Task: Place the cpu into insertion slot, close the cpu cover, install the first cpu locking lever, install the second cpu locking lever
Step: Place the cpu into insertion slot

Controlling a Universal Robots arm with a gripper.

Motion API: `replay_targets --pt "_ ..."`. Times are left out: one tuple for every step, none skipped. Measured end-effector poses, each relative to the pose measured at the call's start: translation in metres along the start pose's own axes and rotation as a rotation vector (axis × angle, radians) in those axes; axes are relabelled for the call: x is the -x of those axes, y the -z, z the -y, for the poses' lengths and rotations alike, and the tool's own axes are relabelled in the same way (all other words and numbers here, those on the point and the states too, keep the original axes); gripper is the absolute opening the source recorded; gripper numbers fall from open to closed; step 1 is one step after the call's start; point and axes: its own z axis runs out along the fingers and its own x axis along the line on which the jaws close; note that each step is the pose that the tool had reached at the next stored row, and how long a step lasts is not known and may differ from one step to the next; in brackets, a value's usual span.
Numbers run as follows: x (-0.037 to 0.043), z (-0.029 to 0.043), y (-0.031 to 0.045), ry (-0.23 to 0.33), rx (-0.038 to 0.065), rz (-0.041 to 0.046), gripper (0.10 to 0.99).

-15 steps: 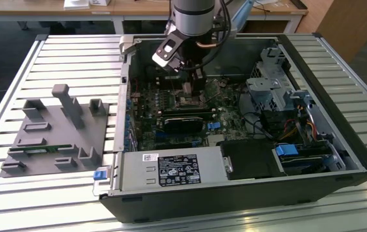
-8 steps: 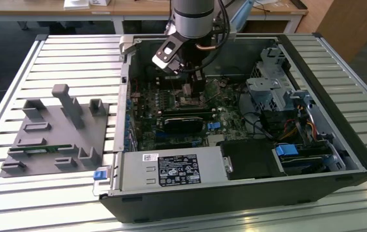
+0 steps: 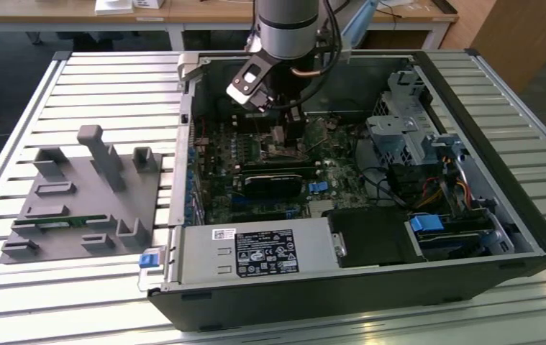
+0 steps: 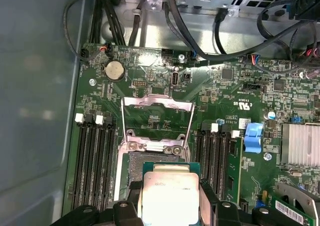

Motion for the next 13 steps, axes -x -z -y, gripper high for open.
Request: replay_targets --pt "0.0000 0.0000 -0.0003 0.000 0.000 0.0000 0.537" --pt "0.0000 0.0000 -0.0005 0.000 0.000 0.0001 0.537" --pt "0.0000 0.0001 -0.0007 0.000 0.000 0.0001 0.537" --pt "0.0000 0.0001 -0.0010 0.000 0.000 0.0000 0.537" --pt "0.0000 0.0001 -0.0015 0.000 0.000 -0.0002 0.537" --pt "0.0000 0.0001 -0.0019 0.000 0.000 -0.0002 0.537" --pt "0.0000 0.0002 -0.0024 0.000 0.000 0.0000 0.537" --pt "0.0000 0.0003 -0.0032 0.000 0.000 0.0000 0.537" --pt "-0.0003 0.0004 -0.0042 0.000 0.000 0.0000 0.537" --pt "-0.0008 0.0004 -0.0053 0.000 0.000 0.0000 0.537" --pt "-0.0014 0.0005 -0.0065 0.000 0.000 0.0001 0.537" --pt "-0.0020 0.0005 -0.0075 0.000 0.000 0.0002 0.537" --pt "-0.0027 0.0005 -0.0085 0.000 0.000 0.0001 0.537"
